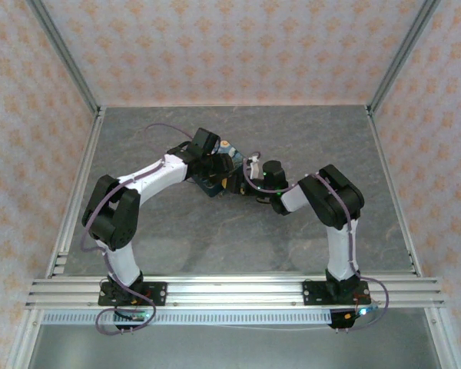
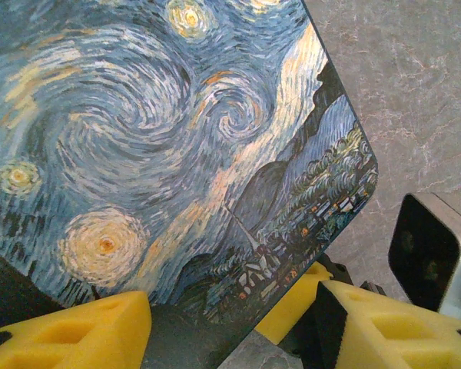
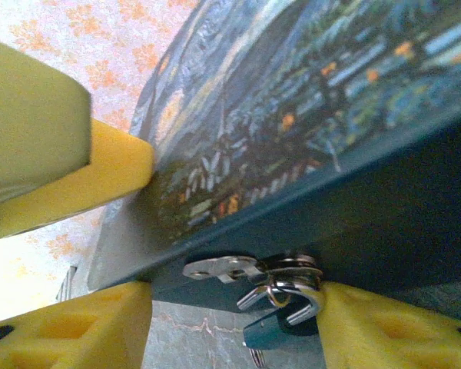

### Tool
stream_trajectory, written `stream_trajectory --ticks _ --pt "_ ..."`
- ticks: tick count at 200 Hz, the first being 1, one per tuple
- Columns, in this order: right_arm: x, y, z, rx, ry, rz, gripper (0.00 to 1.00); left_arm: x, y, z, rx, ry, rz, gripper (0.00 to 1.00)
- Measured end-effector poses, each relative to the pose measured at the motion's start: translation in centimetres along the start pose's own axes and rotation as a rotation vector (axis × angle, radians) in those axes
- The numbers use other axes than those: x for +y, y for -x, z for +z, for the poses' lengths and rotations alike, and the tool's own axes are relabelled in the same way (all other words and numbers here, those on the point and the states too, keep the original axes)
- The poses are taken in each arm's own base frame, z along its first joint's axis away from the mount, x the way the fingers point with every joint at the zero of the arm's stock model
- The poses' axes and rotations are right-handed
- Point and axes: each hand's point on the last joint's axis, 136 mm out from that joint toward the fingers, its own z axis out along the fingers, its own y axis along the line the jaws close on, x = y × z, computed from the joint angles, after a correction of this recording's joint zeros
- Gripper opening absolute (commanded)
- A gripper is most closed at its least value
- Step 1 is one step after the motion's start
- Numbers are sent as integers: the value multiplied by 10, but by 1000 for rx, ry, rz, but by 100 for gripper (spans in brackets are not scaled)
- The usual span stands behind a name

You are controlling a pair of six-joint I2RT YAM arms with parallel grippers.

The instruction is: Unlock the padlock with the key

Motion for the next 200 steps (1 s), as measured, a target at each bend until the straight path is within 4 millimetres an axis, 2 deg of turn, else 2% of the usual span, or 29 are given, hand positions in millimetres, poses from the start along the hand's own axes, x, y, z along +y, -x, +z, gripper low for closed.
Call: stream_trajectory --ticks 16,58,150,200 --pt "1 1 -1 -8 13 -3 51 -1 -1 0 0 -1 2 61" --pt "-1 -1 -4 -16 23 5 48 0 0 0 -2 2 1 61" --pt "-3 -5 -7 -4 24 18 36 -1 -1 0 -1 3 5 61" --pt "-8 -7 -9 2 12 25 25 -1 -1 0 -1 3 5 61"
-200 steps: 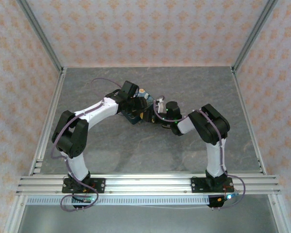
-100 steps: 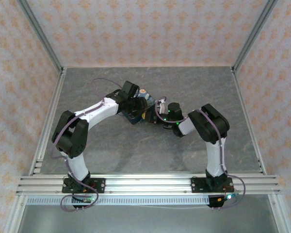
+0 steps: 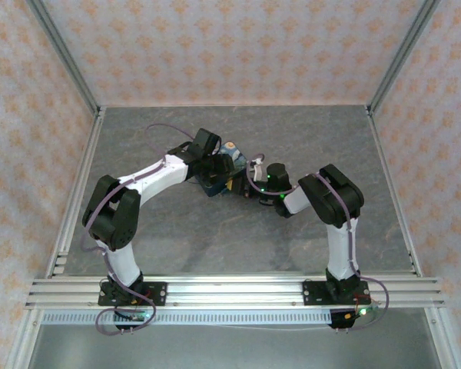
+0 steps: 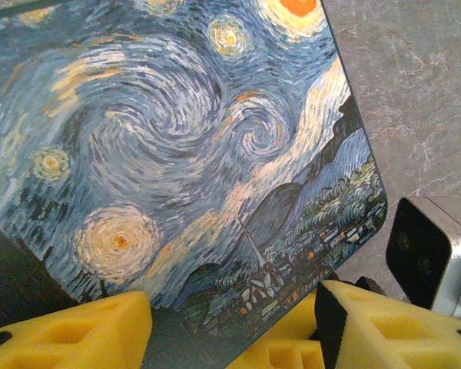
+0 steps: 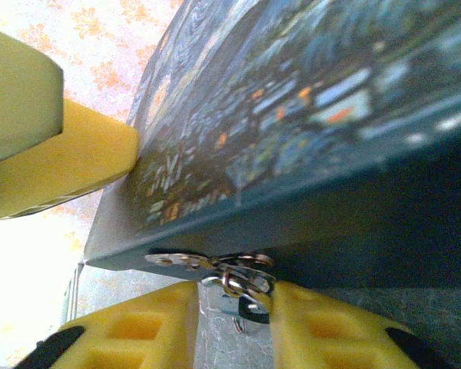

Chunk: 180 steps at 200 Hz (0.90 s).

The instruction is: Unlock the padlock with the key

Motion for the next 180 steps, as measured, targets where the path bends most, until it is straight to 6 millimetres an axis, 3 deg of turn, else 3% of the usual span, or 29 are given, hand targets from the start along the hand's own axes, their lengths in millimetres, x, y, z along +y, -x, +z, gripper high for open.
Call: stream_trajectory --ticks 84,180 --pt "-4 -4 -1 17 -12 0 4 0 0 0 -2 1 0 61" --pt "-14 4 -15 -22 -44 20 0 2 1 0 -11 12 2 61"
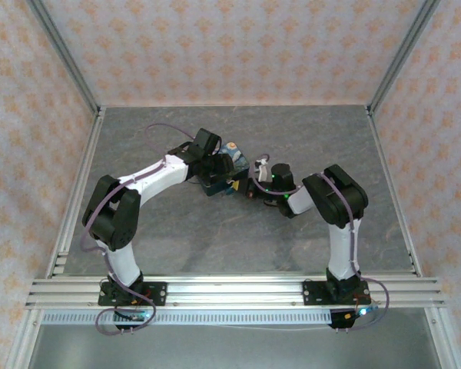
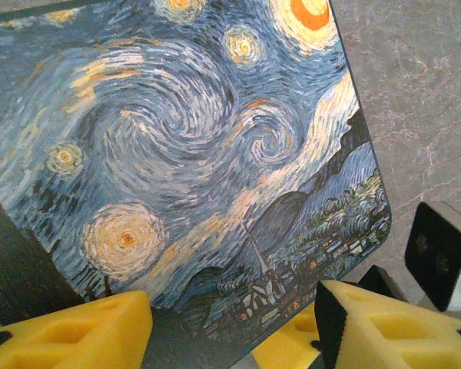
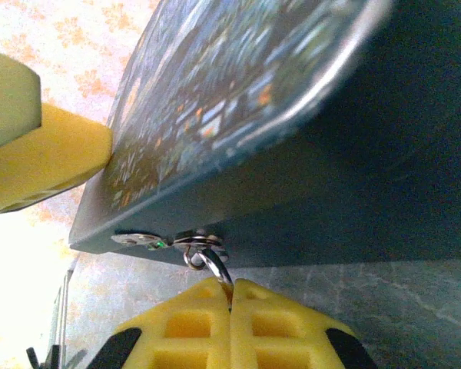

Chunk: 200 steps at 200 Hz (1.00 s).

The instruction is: Unlock the padlock with the key

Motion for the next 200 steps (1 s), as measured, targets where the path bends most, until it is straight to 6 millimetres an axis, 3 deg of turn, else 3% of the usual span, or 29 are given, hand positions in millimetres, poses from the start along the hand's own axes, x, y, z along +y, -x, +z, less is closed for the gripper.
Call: stream_trajectory --ticks 86,147,174,200 --pt "-1 12 -7 -62 -27 42 0 1 -1 -1 -18 -14 2 61" --pt "11 28 -34 -131 -70 11 0 0 1 -6 -30 -15 3 67" --pt "16 24 -47 -127 -98 4 0 1 5 -21 -65 -12 7 72" --pt "27 22 -61 -123 -127 -18 0 -4 16 -56 -146 -37 26 77"
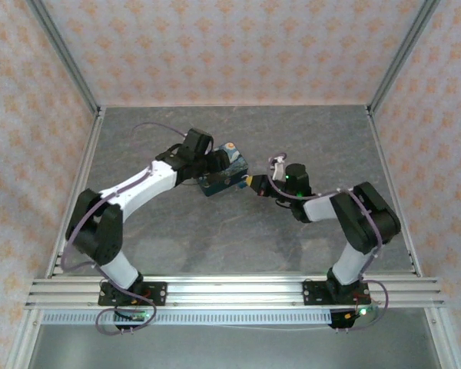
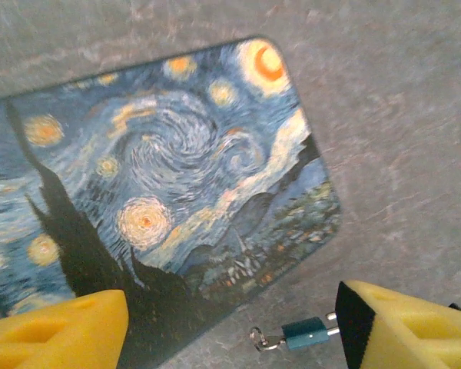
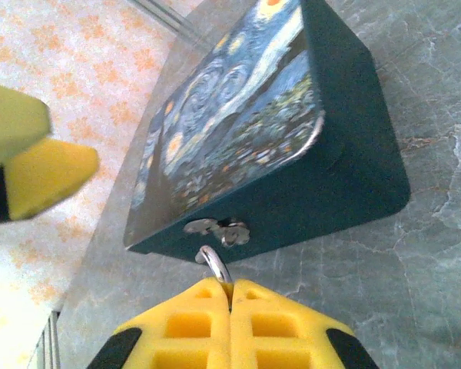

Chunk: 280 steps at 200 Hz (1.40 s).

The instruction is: Unlock the padlock with the key

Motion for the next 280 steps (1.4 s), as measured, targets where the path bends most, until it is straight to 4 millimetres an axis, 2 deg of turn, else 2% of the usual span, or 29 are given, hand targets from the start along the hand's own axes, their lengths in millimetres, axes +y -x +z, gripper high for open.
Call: stream_trajectory --ticks 28,47,114,137,158,179,208,242,280 --pt "19 9 -21 -11 -25 -56 0 -2 13 -39 -95 -23 23 79" --pt "30 13 -37 -14 -50 -83 0 4 16 -58 -145 -21 32 81" --pt "41 13 -87 54 -242 -99 0 60 -2 -114 -323 78 123 97" --pt "48 13 -104 67 -289 -94 0 71 -2 -134 -392 92 150 100" --pt "46 8 -115 100 -346 -70 0 78 0 -150 -448 104 174 100" --pt "38 -6 -122 157 -409 -38 0 81 3 -159 -480 121 194 100" --pt "30 -31 -125 247 -469 2 0 84 5 -160 -488 142 214 100" --pt "17 -55 -120 347 -523 33 0 84 5 -160 -488 149 223 100" --pt "-10 -82 -110 470 -599 75 0 87 2 -160 -482 160 234 100"
